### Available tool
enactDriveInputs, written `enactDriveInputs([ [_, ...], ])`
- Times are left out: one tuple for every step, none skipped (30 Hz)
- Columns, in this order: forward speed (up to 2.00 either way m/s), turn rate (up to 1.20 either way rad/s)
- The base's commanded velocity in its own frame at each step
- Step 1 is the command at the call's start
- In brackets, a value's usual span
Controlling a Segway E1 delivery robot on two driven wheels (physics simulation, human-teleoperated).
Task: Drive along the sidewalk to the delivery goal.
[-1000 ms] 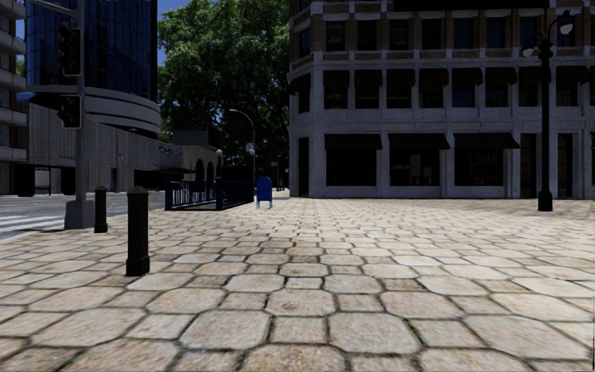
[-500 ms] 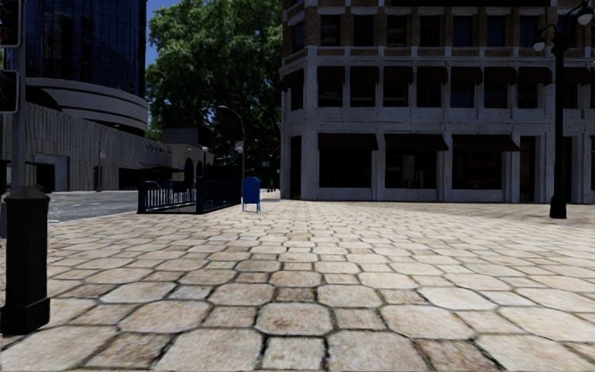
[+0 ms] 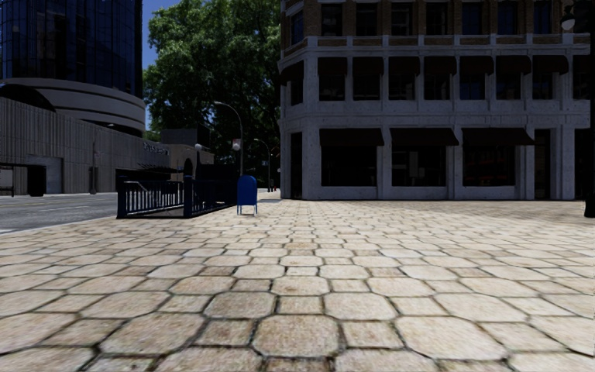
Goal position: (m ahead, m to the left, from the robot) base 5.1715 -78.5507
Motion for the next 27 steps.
enactDriveInputs([
  [2.00,-1.07],
  [2.00,-1.20],
  [2.00,-1.20],
  [2.00,-1.20],
  [2.00,-1.20],
  [2.00,-1.20],
  [2.00,-1.20],
  [2.00,-1.20],
  [2.00,-1.20],
  [2.00,-1.20],
  [2.00,-1.20],
  [2.00,-1.20],
  [2.00,-1.20],
  [2.00,-1.20],
  [2.00,-1.20],
  [2.00,-1.20],
  [2.00,-1.20],
  [2.00,-1.20],
  [2.00,-1.20],
  [2.00,-1.19],
  [2.00,-1.16],
  [2.00,-1.15],
  [2.00,-1.15],
  [2.00,-1.15],
  [2.00,-1.15],
  [2.00,-1.15],
  [2.00,-1.15],
])
